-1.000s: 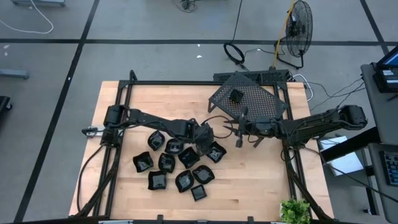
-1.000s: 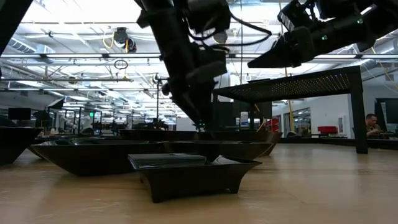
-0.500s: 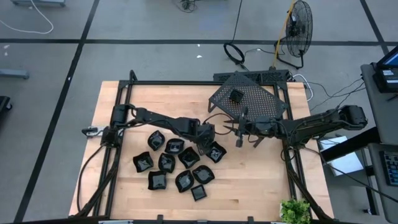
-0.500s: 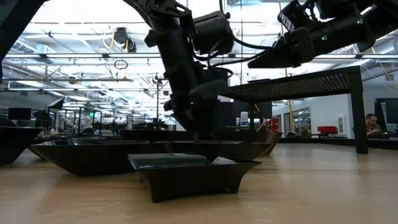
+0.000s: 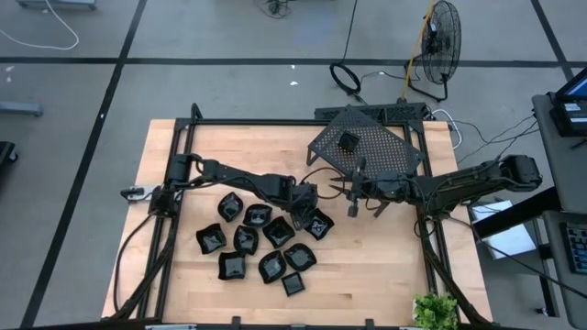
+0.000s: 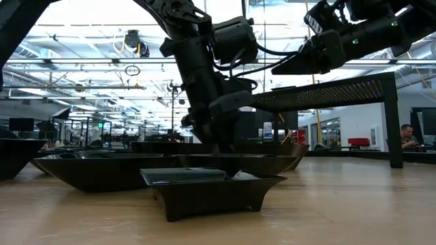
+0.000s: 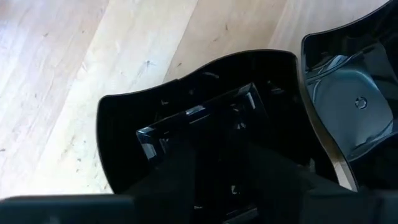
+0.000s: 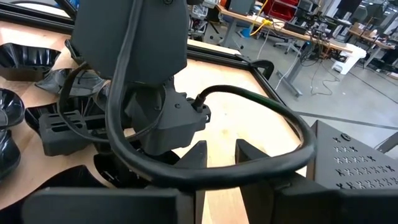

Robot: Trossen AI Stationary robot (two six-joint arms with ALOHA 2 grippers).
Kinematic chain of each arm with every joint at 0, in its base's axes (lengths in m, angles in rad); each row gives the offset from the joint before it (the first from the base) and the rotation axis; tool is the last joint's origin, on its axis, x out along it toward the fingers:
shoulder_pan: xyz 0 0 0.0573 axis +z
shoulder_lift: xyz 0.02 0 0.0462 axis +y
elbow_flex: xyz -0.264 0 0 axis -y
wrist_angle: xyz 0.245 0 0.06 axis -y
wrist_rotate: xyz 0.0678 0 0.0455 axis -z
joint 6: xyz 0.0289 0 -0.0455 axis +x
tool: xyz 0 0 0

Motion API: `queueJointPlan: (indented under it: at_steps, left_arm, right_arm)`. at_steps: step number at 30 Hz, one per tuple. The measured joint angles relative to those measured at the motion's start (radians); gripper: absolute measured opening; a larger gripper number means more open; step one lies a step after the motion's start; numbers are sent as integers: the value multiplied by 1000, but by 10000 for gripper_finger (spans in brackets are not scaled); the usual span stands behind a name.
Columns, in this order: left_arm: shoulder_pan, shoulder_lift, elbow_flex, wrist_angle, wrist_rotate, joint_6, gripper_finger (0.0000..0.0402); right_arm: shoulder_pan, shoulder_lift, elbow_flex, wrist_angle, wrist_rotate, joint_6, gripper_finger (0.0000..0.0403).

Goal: Pick & Place Mini shaped plates
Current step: Stack the black square plate on the square black plate on the shelf

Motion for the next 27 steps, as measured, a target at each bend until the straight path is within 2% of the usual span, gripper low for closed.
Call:
queueJointPlan:
  at_steps: [8, 17, 24, 27]
  left_arm:
    - [-1, 0, 0, 1, 6, -12, 13]
    - [-3, -18, -1, -8, -1, 16, 3]
    - [-30, -133, -2, -26, -105, 34, 2]
    - [-42, -171, -2, -28, -80, 37, 2]
  right_arm:
    - [0, 0, 0, 0, 0, 0, 73]
    - [0, 0, 0, -3, 0, 0, 73]
    - [0, 0, 2, -5, 0, 0, 73]
    - [0, 0, 2, -7, 0, 0, 73]
